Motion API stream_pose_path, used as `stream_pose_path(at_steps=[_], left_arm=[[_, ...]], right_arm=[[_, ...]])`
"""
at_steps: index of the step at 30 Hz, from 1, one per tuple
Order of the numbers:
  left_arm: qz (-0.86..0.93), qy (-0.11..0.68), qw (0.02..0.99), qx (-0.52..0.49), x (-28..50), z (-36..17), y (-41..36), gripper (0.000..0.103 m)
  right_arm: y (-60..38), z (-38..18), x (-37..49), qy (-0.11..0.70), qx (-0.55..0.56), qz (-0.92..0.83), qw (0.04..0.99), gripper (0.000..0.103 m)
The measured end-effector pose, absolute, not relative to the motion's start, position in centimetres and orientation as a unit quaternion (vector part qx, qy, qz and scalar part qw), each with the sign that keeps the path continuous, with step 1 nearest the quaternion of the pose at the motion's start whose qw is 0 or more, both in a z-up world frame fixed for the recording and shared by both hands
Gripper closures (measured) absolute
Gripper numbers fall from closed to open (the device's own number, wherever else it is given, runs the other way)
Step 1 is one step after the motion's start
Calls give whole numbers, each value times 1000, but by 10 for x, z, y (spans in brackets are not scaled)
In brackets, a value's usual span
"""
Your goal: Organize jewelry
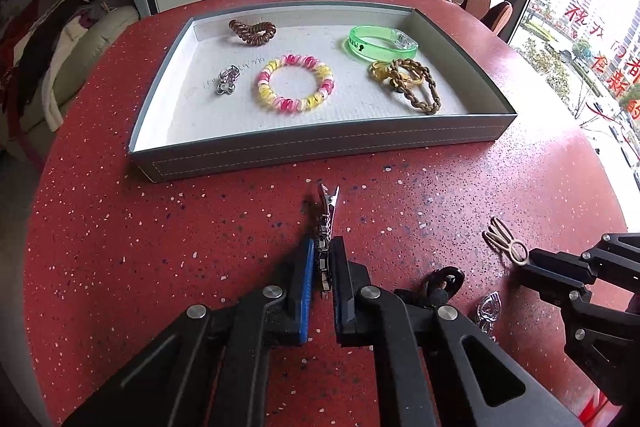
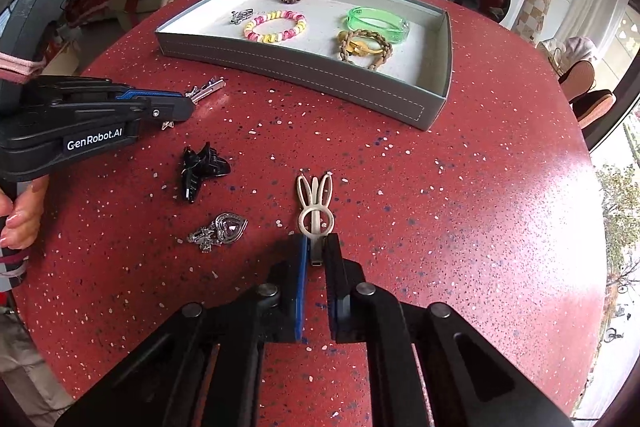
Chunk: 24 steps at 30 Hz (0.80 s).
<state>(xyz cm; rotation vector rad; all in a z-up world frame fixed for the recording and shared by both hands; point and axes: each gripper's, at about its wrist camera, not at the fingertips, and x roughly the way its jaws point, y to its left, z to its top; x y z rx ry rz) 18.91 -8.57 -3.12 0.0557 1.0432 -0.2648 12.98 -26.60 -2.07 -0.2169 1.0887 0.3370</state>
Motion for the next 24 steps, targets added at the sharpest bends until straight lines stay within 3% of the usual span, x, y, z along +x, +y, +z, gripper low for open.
stream_pose_path(at_steps=[12,24], left_arm=[[-158,461,873,20,170,-12,-66,77],[-107,463,879,33,171,-15,-60,76]], right_arm=[[-278,-2,122,499,-27,139,855,94],[-283,-19,120,520,-9,132,844,94]])
